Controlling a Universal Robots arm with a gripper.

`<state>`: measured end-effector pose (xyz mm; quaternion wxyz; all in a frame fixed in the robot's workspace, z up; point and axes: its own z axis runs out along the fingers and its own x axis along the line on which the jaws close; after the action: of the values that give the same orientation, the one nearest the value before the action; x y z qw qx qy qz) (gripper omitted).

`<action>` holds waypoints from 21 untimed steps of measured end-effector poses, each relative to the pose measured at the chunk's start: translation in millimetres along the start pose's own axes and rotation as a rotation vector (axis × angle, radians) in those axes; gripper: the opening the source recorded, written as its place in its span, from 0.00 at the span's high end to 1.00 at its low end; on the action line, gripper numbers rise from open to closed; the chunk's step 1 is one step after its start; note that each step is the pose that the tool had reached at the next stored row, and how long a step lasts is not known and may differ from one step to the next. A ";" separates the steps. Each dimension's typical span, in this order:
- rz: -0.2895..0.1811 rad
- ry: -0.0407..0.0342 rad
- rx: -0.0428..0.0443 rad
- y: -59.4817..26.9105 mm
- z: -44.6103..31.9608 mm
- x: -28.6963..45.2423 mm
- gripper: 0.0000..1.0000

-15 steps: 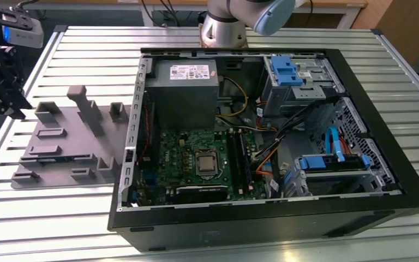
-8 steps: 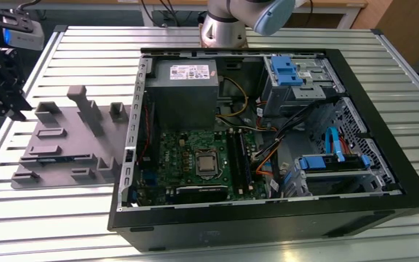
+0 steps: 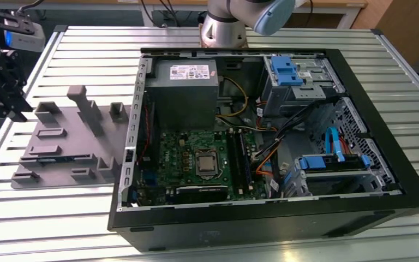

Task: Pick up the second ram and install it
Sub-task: 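Pick up the second ram and move it above second insertion slot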

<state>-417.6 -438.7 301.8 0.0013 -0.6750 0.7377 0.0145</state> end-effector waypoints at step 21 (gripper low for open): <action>0.000 -0.0001 0.0001 -0.2 6.2 1.3 0.69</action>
<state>-417.6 -439.9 295.6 0.0013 -0.6750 0.7376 0.0145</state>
